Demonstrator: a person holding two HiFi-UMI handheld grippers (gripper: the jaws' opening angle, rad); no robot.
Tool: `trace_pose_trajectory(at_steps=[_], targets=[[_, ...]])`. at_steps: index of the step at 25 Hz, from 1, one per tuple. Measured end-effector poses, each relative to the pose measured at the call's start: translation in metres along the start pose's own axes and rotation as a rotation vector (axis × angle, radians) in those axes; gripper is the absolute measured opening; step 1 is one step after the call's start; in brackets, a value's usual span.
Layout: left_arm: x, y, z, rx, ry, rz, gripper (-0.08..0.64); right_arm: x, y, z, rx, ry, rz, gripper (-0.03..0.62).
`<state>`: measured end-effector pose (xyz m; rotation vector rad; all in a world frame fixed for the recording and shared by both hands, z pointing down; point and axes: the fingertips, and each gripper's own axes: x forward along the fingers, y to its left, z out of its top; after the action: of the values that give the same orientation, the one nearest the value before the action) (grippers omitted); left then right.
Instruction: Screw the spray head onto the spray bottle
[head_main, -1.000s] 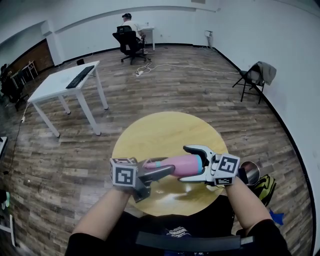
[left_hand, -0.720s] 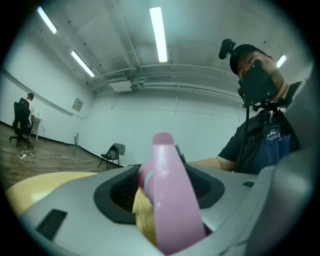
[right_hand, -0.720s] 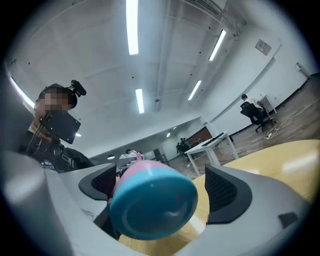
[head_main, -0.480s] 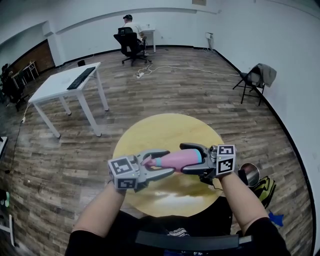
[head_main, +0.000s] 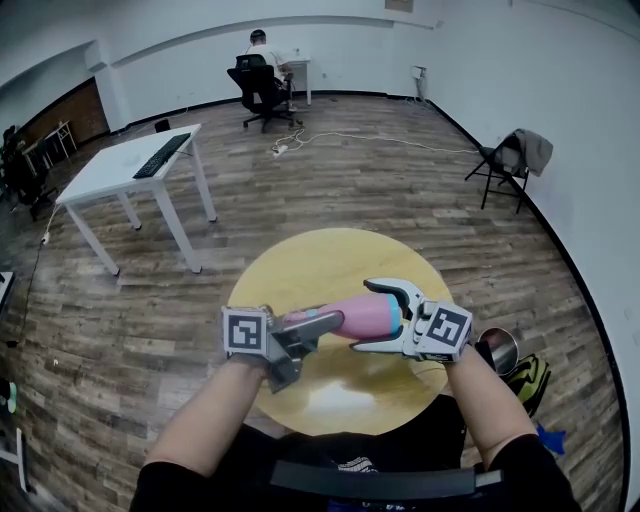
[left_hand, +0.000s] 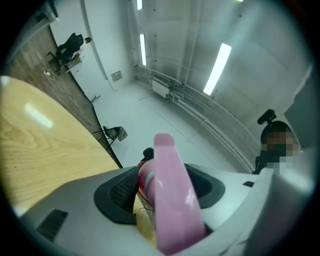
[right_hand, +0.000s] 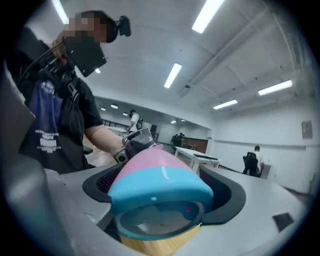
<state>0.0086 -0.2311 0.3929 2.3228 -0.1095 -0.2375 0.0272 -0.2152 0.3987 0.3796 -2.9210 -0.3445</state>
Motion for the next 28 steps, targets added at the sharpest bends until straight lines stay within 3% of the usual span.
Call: trace_pose_trajectory(at_steps=[2,3,5,6,11,12,15,17,20,22,28], targets=[[0.001,0.005,0.0,-0.061,-0.005,0.012,0.308,-0.001,0.002,-0.002,-0.123,0.037,-0.028,0.502],[0.001,0.006,0.0,-0.079,-0.007,0.016,0.308,-0.001,0.002,-0.002,-0.138,0.039,-0.038,0.502],[0.0,0.006,0.0,-0.073,-0.008,0.029,0.305,0.001,0.001,-0.003,-0.069,0.018,-0.037,0.503],[0.0,0.004,-0.001,-0.034,-0.001,0.037,0.302,0.001,-0.001,-0.003,0.014,-0.007,-0.027,0.503],[0.0,-0.017,-0.011,0.378,0.06,0.045,0.302,-0.015,-0.028,0.006,0.593,-0.207,0.082,0.519],[0.0,-0.025,-0.01,0.446,0.061,0.038,0.302,-0.016,-0.029,0.003,0.657,-0.217,0.108,0.558],[0.002,-0.035,-0.014,0.627,0.091,0.027,0.302,-0.011,-0.018,-0.002,0.753,-0.215,0.203,0.56],[0.003,-0.036,-0.018,0.67,0.105,0.012,0.302,-0.008,-0.009,0.005,0.776,-0.257,0.272,0.56],[0.003,-0.039,-0.013,0.62,0.085,0.002,0.302,-0.007,-0.009,0.018,0.785,-0.315,0.311,0.518],[0.002,-0.037,-0.013,0.563,0.089,-0.004,0.302,-0.005,-0.001,0.016,0.704,-0.255,0.296,0.512],[-0.007,-0.013,-0.008,0.099,0.022,-0.044,0.302,0.006,0.018,0.003,0.14,-0.025,0.129,0.505]])
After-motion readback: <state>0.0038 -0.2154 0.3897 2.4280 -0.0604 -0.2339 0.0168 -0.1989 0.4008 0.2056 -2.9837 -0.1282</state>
